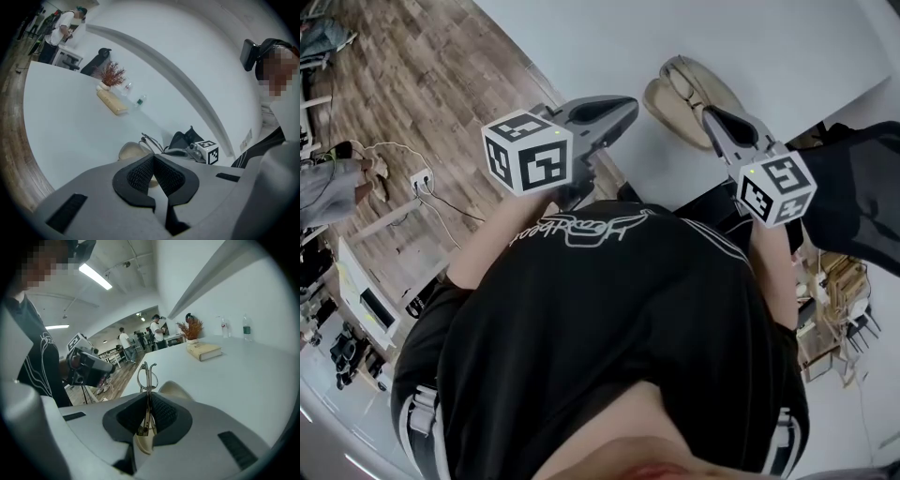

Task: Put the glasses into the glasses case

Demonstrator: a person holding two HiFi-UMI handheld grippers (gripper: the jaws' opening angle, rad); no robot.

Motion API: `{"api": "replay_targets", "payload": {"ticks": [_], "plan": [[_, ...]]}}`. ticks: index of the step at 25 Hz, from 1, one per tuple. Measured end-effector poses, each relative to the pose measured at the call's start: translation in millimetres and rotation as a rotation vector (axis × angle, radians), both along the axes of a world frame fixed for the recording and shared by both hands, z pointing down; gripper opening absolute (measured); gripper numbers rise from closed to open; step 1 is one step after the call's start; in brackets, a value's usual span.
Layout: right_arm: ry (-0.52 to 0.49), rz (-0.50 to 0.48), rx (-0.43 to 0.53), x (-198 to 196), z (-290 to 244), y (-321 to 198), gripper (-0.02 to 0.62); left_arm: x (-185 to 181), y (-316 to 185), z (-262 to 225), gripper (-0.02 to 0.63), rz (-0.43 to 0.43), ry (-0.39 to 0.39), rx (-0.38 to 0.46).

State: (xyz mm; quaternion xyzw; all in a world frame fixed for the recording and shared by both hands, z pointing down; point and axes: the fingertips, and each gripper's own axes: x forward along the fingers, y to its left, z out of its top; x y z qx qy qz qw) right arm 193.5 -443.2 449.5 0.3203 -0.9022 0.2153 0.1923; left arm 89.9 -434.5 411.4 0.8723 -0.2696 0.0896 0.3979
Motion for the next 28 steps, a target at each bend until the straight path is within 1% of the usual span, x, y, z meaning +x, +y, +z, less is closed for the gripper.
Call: {"api": "replay_targets", "payload": {"ticks": [4,9,16,22,28], "plan": [[0.037,-0.035,-0.024,-2.2,19.6,-1.4,0.025,2.4,-4.2,10.3,0.006,-0.001,-0.004,-0.02],[0.06,-0.06,-0.068,-2.9,37.9,-1.9,0.025,6.4,-3.9,18.4,0.006,0.011,-0.004,-0.037],[0.122,-0.119,-0.094,-6.4,55.4,6.9,0.025,8.4,0.6,28.0,0.006,0.007,-0.011,-0.058],[0.159,-0.141,-0.117,-9.2,66.3,8.3,0.025,5.9,1.3,34.7,0.006,0.006,-0.01,-0.069],[0.179,-0.147,-0.143,-13.9,75.3,10.1,0.025,-1.4,2.2,38.9,0.006,-0.011,-0.005,-0.084]]}}
